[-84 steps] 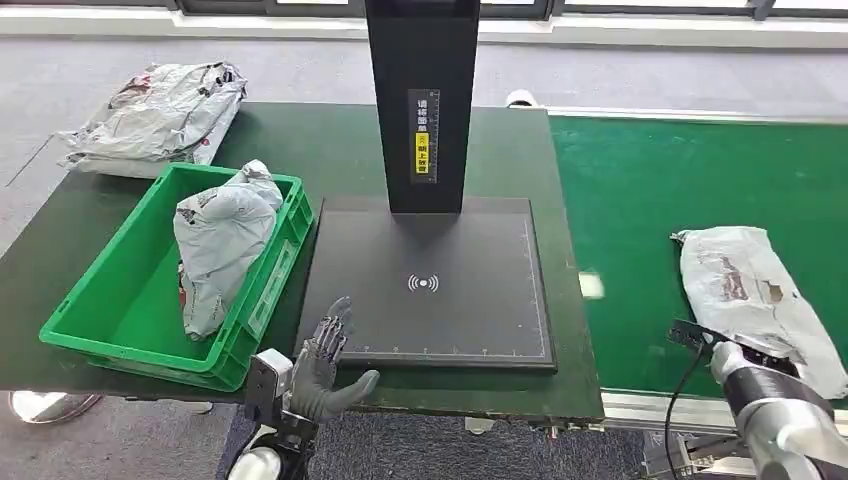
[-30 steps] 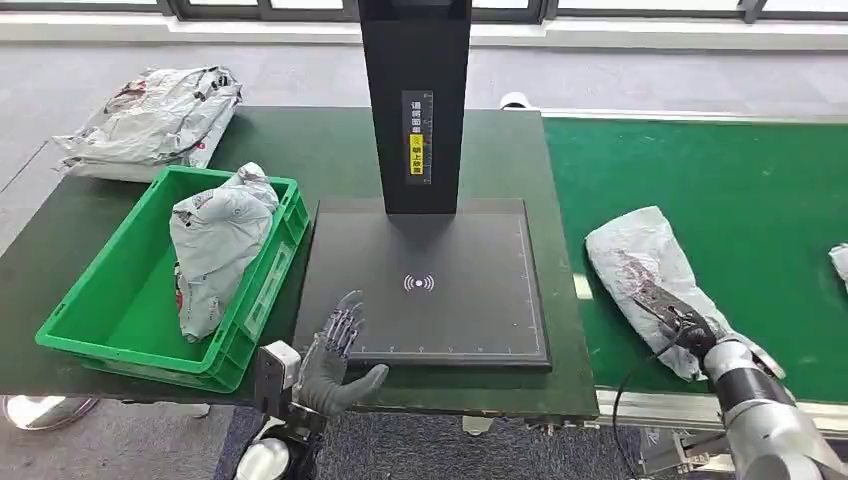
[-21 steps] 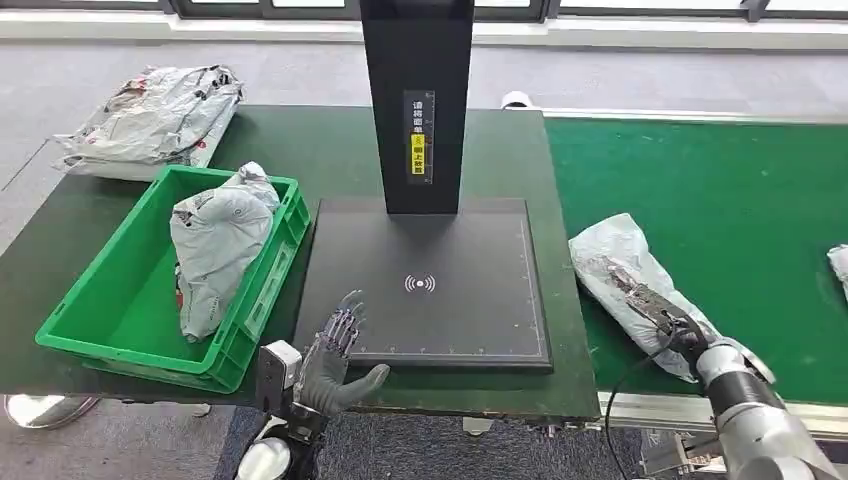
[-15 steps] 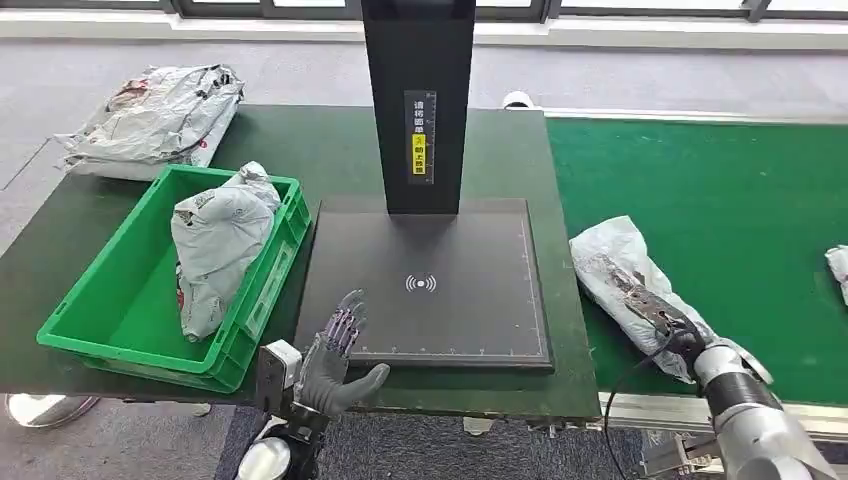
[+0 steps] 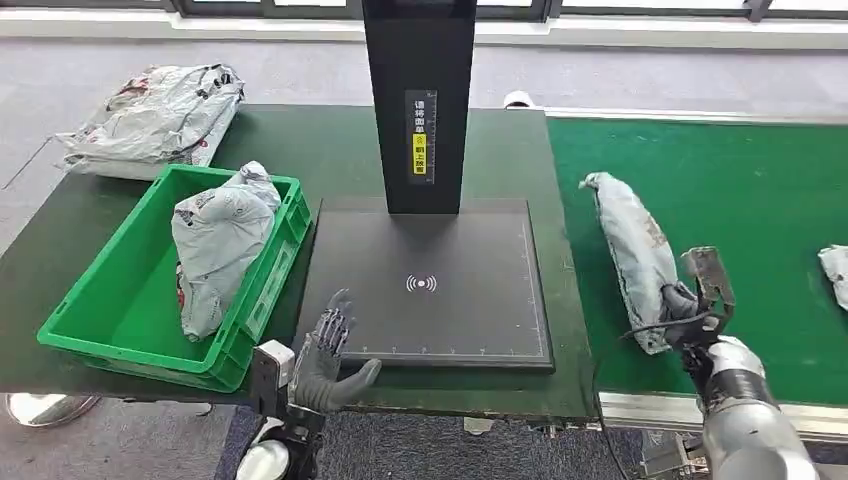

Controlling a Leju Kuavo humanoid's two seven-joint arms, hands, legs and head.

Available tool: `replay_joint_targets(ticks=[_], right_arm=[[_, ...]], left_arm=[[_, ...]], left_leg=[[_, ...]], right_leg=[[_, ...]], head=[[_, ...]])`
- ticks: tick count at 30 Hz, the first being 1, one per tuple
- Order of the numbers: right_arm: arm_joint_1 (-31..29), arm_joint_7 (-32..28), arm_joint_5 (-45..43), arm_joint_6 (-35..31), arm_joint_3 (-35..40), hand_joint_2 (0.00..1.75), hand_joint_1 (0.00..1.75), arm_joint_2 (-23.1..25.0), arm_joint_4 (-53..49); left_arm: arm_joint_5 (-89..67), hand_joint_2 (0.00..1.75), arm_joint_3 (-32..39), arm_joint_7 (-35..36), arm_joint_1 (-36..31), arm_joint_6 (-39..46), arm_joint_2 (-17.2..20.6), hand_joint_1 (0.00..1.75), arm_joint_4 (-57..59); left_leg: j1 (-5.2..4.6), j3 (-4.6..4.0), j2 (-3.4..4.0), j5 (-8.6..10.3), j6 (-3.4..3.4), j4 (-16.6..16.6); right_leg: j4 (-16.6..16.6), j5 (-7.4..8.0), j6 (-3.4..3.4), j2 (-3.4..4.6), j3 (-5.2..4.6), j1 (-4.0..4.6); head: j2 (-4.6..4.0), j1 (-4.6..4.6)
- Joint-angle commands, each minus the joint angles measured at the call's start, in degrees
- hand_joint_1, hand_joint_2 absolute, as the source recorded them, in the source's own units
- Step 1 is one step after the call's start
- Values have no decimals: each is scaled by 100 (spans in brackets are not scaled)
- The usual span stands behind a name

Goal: Moved the parcel from conveyor to table for the left to box.

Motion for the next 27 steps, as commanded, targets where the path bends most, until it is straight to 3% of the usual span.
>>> replay_joint_targets(ticks=[1, 6, 11, 18, 27], right_arm=[[20, -408, -1489, 214, 990, 175, 175, 1000, -2067], [720, -171, -2384, 104, 2013, 175, 175, 1159, -3646], [1087, -36, -2302, -482, 2752, 175, 175, 1155, -4545], [571, 78, -1161, -994, 4395, 175, 175, 1275, -3254], [154, 216, -749, -939, 5793, 175, 175, 1641, -1772]], left_arm=[[-508, 175, 356, -219, 188, 193, -94, 0, 3], [-844, 175, 314, -385, 162, 279, -119, 0, -37], [-970, 175, 253, -428, 82, 224, -97, 0, -100], [-1087, 175, 130, -745, -15, 243, 1, 0, -406], [-1110, 175, 71, -775, 2, 46, 1, 0, -629]], left_leg=[[-1, 5, 46, -5, -1, -3], [3, 12, 19, -1, -2, -12], [2, 4, 12, -2, -2, -8], [5, 9, 66, -4, -4, -13], [13, 7, 27, 2, -10, -11]], right_leg=[[-2, 6, -8, 26, -10, 2], [-11, 0, -12, -5, 4, 7], [-7, -4, -13, -14, -3, 7], [-13, 11, -16, 31, -11, 10], [-9, 2, -13, 7, -6, 15]], head=[[0, 0], [-2, -2], [0, -2], [-2, 0], [-2, -2]])
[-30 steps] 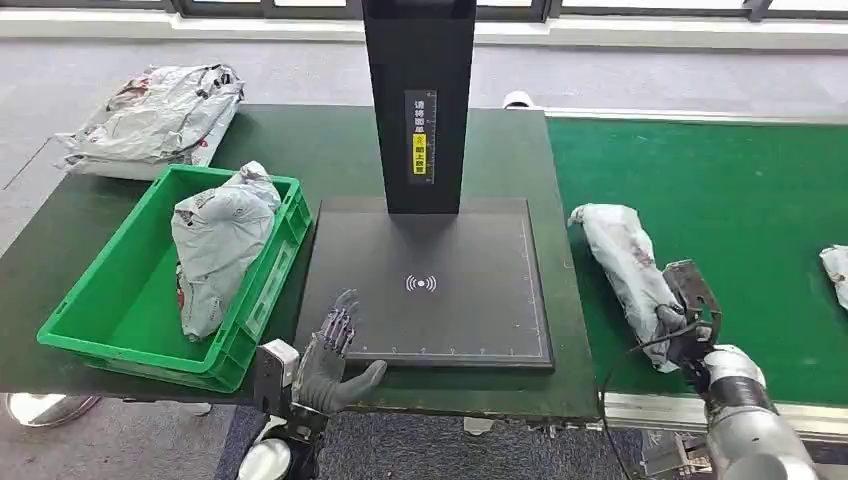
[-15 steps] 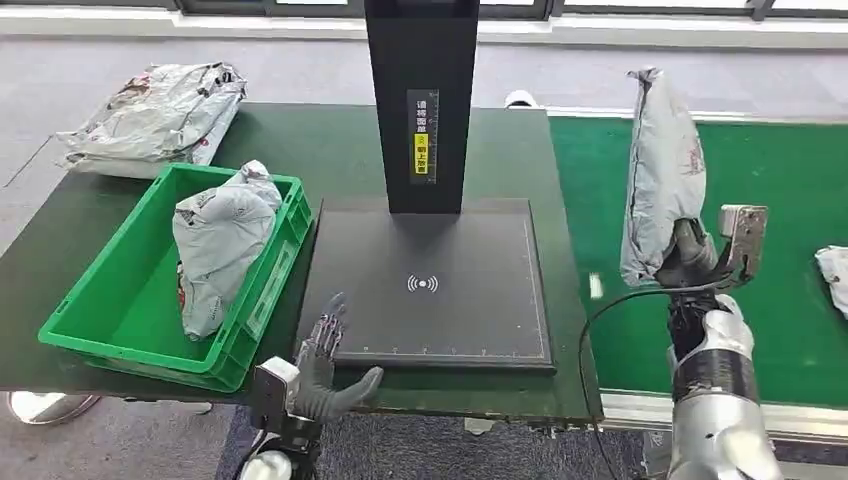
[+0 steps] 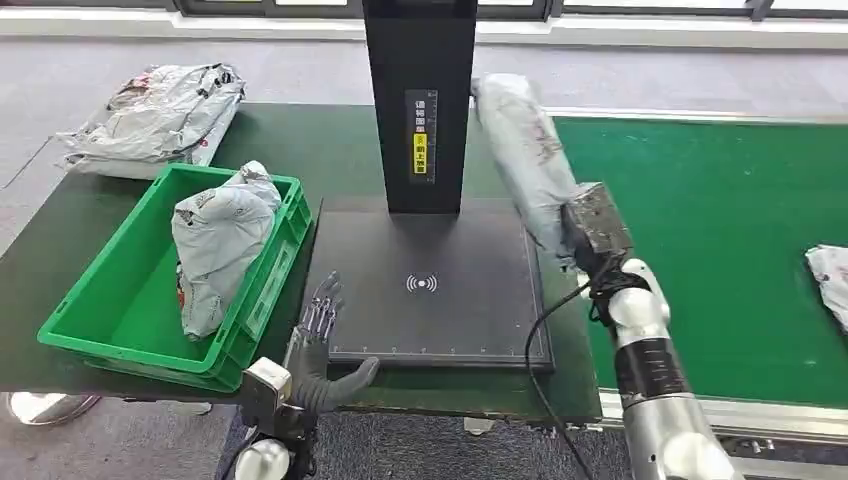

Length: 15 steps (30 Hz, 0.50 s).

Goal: Moved the parcel from conveyor to table for the left to box.

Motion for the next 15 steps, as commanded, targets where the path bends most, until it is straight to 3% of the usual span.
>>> replay_joint_targets(ticks=[1, 8, 9, 15], right_arm=[[-696, 175, 327, 100, 1973, 175, 175, 461, 2023], [-719, 116, 278, 173, 2677, 175, 175, 722, 2730], [-684, 117, 279, 223, 2772, 175, 175, 764, 2780], [-673, 118, 284, 208, 2788, 175, 175, 776, 2787]], left_arm=[[-47, 175, -74, 16, -111, -170, 170, 0, -33], [15, 175, -208, -9, -127, -196, 256, 0, 80], [33, 175, -224, -17, -136, -195, 266, 0, 111], [34, 175, -228, -18, -140, -195, 265, 0, 119]], left_leg=[[5, 27, 56, -5, -2, -16], [7, 25, 52, -4, -9, -16], [7, 12, 21, -3, -8, -8], [6, 15, 27, -3, -6, -12]], right_leg=[[-18, 8, -13, 19, 16, 11], [-10, 1, -19, 12, 13, 11], [-4, -3, -13, -3, 7, 9], [-8, -5, -17, -6, 10, 9]], head=[[0, 0], [0, 0], [0, 0], [0, 0]])
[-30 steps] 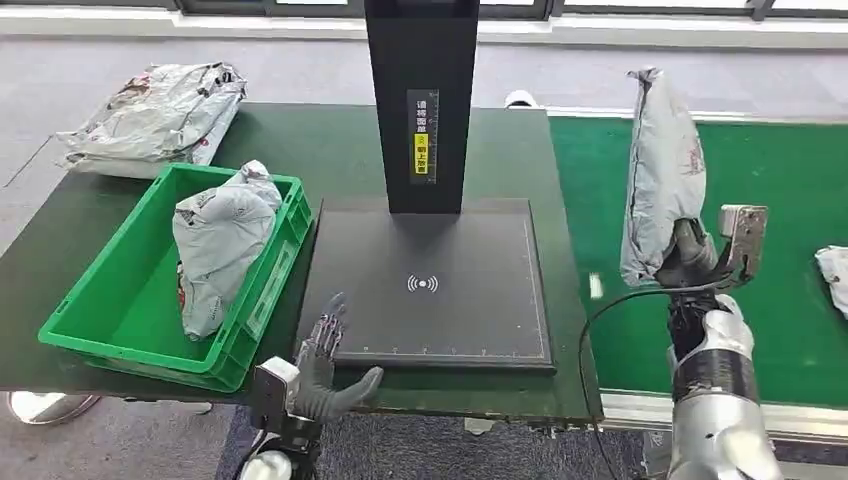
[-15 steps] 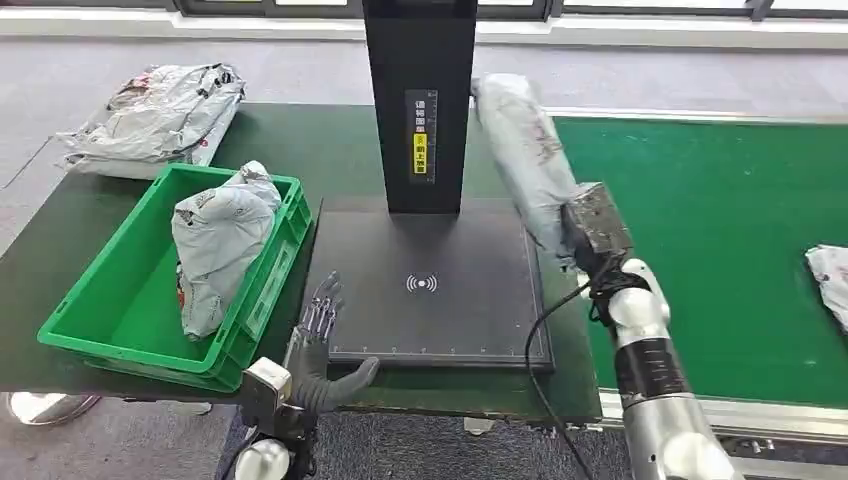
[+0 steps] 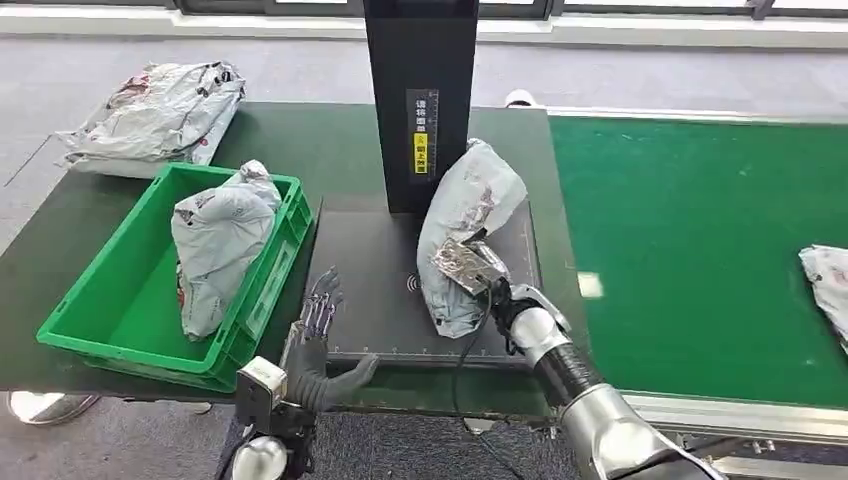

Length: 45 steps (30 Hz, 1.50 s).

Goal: Moved the parcel from conveyor to table for the left to box.

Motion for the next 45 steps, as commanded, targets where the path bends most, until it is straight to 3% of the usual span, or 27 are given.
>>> replay_joint_targets(ticks=[1, 9, 11, 19, 24, 33, 40, 45], right_arm=[[-290, 24, -11, 11, 746, 175, 175, 110, 870], [49, 34, -135, 270, 1144, 175, 175, 411, 1014], [95, 21, -185, 195, 1155, 175, 0, 431, 966], [-17, -582, -1424, 1185, 633, 175, 0, 191, 562], [-84, -674, -1815, 1411, 497, 175, 0, 39, 146], [73, -648, -2528, 1289, 248, 175, 0, -359, -1246], [700, -489, -1850, 382, 234, 175, 0, -714, -3060], [789, -465, -1833, 375, 220, 175, 0, -743, -3181]], left_arm=[[13, 175, -198, -5, -135, -22, 241, 0, 248], [77, 175, -336, -27, -190, -25, 245, 0, 386], [100, 175, -364, -33, -216, -20, 254, 0, 429], [267, 175, -455, -141, -321, -4, 315, 0, 726], [297, 175, -470, -173, -343, 13, 318, 0, 797], [330, 175, -359, -209, -180, 106, 317, 0, 656], [266, 175, -163, -178, 164, 234, 277, 0, 199], [260, 175, -156, -171, 182, 231, 280, 0, 171]], left_leg=[[3, 24, 28, 0, 1, -15], [7, 38, 33, 1, -1, -28], [4, 26, 19, 0, -2, -18], [-1, 14, 10, 2, -1, -10], [-1, 6, 5, 3, -1, -4], [2, 8, 3, 1, 0, -2], [5, 14, 7, -1, 0, -7], [2, 8, 5, -4, 0, -2]], right_leg=[[-17, 4, -11, -10, 22, 9], [-31, 6, -16, -12, 36, 15], [-18, 1, -11, -10, 24, 9], [-9, 1, -6, -14, 11, 4], [-5, 0, -6, -19, 4, 3], [-9, -1, -7, -25, 9, 7], [-15, -3, -10, -31, 17, 11], [-7, -3, -6, -15, 6, 6]], head=[[2, 0], [2, 0], [2, 0], [0, 0], [2, 0], [0, 0], [0, 0], [2, 0]])
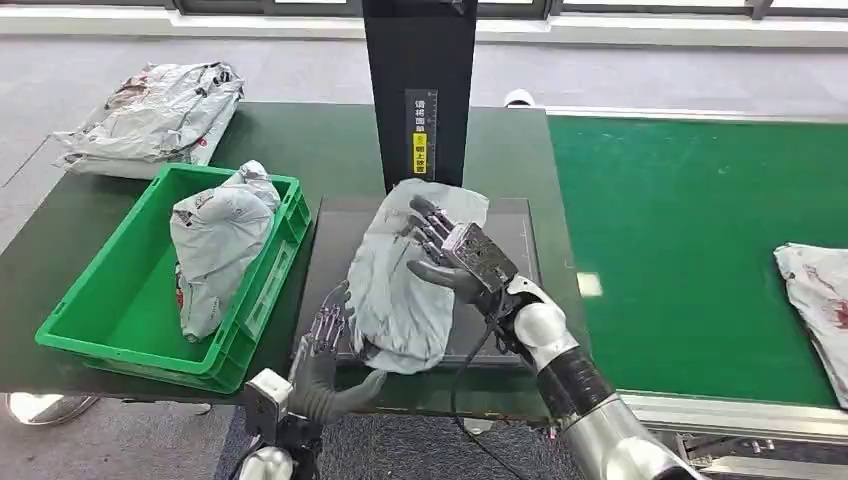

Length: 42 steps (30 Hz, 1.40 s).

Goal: Moved the parcel from conveyor to table for the left to box.

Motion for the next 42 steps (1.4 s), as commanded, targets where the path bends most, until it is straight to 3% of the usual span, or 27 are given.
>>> replay_joint_targets(ticks=[1, 4, 7, 10, 14, 16, 18, 19, 24, 32, 38, 42], right_arm=[[318, 82, 139, -95, -267, 175, 0, -402, -1104], [339, 56, 260, -231, -273, 175, 0, -396, -1137], [1211, 137, 1100, -961, -641, 175, 0, -499, -2376], [1950, 373, 1683, -1234, -1009, 175, 0, -624, -3145], [2478, 857, 2308, -1453, -1688, 175, 0, -421, -3065], [2705, 1064, 2928, -2038, -2092, 175, 0, -244, -2997], [3034, 705, 2732, -2019, -2265, 175, 0, -144, -3391], [3315, 251, 2362, -1879, -2313, 175, 0, -82, -3831], [3695, -132, 1775, -1826, -2262, 175, 0, 115, -4730], [3678, -144, 1695, -1909, -2274, 175, 0, 180, -4793], [4027, -302, 1589, -1866, -2112, 175, 0, 204, -5105], [4142, -429, 1577, -1807, -2049, 175, 0, 195, -5015]], left_arm=[[-33, 175, 116, 50, 81, 43, 120, 0, -102], [-41, 175, 129, 59, 69, 58, 101, 0, -83], [-144, 175, 354, 150, 300, 236, 35, 0, -357], [-173, 175, 510, 187, 385, 227, -11, 0, -485], [-328, 175, 523, 348, 240, 76, -169, 0, -438], [-512, 175, 417, 444, 153, 169, -197, 0, -343], [-887, 175, 310, 542, 104, 507, -186, 0, -284], [-1584, 175, 189, 671, 38, 1144, -129, 0, -254], [-3298, 175, -314, 1206, -459, 1798, -81, 0, -199], [-4093, 175, -739, 1370, -844, 1903, -18, 0, 195], [-5241, 175, -1776, 1878, -2253, 1623, -46, 0, 1891], [-5235, 175, -1907, 1922, -2587, 1549, 10, 0, 2556]], left_leg=[[4, 12, 6, -1, 2, -8], [3, 15, 8, 0, 2, -11], [4, 8, 1, -1, 1, -7], [7, 13, -19, -2, 2, -12], [3, 10, -24, -7, 0, -9], [5, 23, -26, -11, 1, -15], [3, 15, -24, -13, -1, -12], [3, 24, -18, -14, -1, -18], [0, 7, -17, -21, -3, -6], [3, 21, 7, -19, -1, -15], [2, 19, -36, -7, -2, -16], [1, 26, -18, -13, -2, -14]], right_leg=[[-12, -2, -7, -26, 18, 8], [-14, 0, -9, -29, 21, 9], [-11, -2, -6, -26, 15, 8], [-19, -9, -7, -48, 29, 12], [-12, -15, -8, -44, 24, 7], [-22, -20, -8, -59, 43, 12], [-17, -20, -9, -52, 31, 8], [-23, -20, -12, -56, 39, 10], [-6, -27, -12, -51, 19, 6], [-22, -17, -10, -32, 29, 10], [-21, -21, -14, -77, 37, 9], [-20, -17, -10, -49, 40, 6]], head=[[2, 0], [0, 0], [0, 0], [2, 0], [0, 0], [2, 0], [2, 0], [0, 0], [2, 0], [0, 0], [2, 0], [2, 0]])
